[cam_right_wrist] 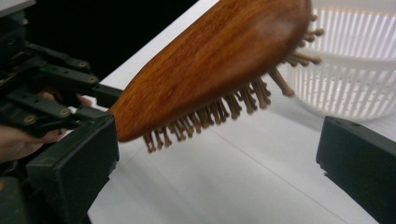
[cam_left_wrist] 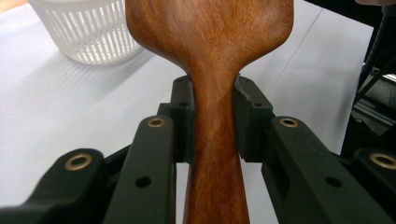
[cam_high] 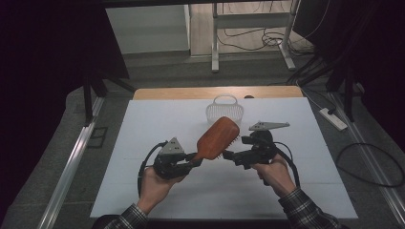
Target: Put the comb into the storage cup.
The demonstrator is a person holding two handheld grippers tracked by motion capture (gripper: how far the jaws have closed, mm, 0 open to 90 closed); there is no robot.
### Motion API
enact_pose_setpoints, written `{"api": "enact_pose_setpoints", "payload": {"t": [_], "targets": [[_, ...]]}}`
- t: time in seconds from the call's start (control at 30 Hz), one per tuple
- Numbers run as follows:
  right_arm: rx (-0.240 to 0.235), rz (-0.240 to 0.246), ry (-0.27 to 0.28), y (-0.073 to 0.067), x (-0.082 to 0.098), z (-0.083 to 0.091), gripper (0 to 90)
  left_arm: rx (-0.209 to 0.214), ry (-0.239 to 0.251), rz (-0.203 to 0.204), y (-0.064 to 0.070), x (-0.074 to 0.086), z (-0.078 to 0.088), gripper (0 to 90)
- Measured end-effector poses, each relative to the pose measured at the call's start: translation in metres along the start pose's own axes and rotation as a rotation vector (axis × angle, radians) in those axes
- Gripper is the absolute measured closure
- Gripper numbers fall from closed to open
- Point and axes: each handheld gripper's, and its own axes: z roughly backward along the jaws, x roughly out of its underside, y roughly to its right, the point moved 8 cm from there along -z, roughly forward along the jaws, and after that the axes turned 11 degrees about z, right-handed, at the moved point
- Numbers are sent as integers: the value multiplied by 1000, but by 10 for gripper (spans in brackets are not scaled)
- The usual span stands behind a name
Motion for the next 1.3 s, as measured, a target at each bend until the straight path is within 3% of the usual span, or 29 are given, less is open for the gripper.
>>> {"api": "enact_pose_setpoints", "payload": {"t": [0.33, 0.77, 1.07, 1.3], "targets": [[-7, -61, 5, 1, -12, -14, 0, 2, 10, -9, 4, -2, -2, 718], [-31, -104, 2, -1, -20, -32, 6, 0, 30, -18, 6, -4, -2, 718], [-59, -152, 33, 0, -22, -33, 151, 1, 25, -23, 7, -3, -4, 718], [-115, -267, 85, 3, -22, -28, 315, -3, 9, -28, 6, -2, -8, 719]]}}
